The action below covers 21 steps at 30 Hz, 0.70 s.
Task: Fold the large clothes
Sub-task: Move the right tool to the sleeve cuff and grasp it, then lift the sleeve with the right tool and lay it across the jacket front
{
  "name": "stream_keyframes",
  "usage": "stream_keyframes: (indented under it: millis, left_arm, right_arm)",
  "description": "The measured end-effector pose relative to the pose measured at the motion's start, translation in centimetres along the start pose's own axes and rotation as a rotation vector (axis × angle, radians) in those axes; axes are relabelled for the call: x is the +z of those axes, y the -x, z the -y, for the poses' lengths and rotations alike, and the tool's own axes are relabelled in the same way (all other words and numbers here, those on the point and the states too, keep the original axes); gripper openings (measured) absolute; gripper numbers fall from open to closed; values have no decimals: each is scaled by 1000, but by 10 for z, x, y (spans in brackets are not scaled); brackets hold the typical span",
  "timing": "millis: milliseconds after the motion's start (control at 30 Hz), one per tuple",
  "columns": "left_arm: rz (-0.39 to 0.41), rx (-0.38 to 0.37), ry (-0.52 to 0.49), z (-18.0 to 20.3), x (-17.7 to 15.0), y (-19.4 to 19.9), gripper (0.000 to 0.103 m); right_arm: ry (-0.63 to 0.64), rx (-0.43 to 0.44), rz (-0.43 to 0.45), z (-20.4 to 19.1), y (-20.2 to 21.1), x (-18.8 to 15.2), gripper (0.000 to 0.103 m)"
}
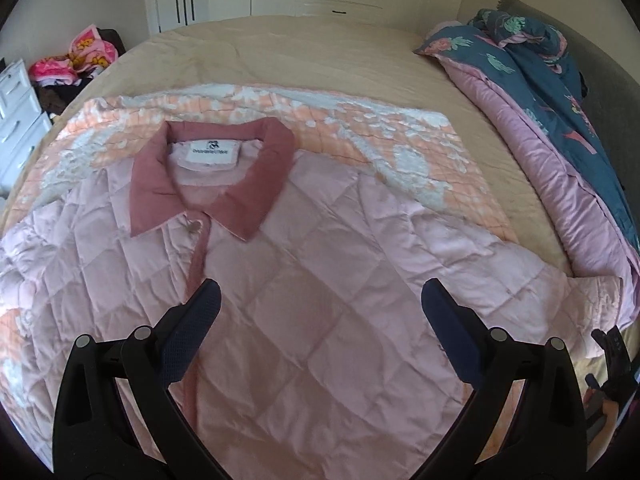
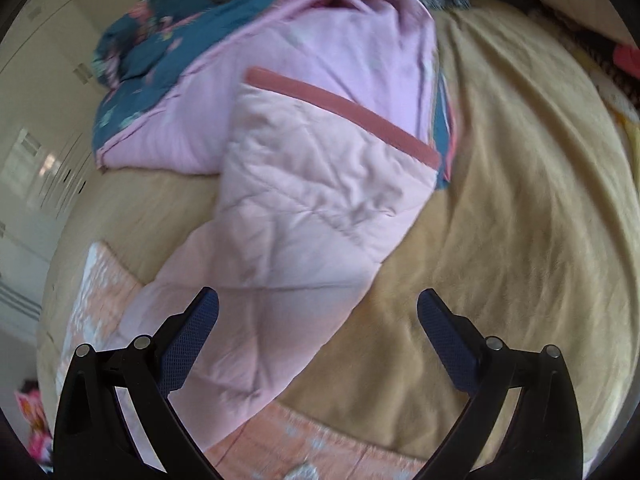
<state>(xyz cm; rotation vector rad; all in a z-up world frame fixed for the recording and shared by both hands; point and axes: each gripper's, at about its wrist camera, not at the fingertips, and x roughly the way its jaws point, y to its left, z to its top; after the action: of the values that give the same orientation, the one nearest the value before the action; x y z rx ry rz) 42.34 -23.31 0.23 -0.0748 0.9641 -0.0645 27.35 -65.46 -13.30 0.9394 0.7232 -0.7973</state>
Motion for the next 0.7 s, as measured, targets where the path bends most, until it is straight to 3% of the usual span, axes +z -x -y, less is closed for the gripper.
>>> stream_keyframes:
  millis: [267, 400, 433, 500, 567, 700]
  left_arm:
    - [20, 4, -16, -38, 7, -4, 94]
    - [16, -7, 0, -55, 6, -9, 94]
    - [13, -13, 7, -59, 6, -11, 94]
    - [18, -24, 16, -63, 2, -12, 94]
    - [14, -28, 16, -64, -2, -15, 94]
    - [-10, -56, 22, -65, -12, -18, 94]
  right_arm:
    - [-106, 109, -7, 25, -29, 23, 97]
    - [-124, 124, 16, 37, -37, 24, 76]
    - [-110, 145, 23, 34, -35, 24, 55]
    - [-93, 157, 35, 29, -31, 25, 47]
    - [-74, 186, 60, 24, -23, 25, 30]
    - [-63, 301, 83, 14, 3, 34, 22]
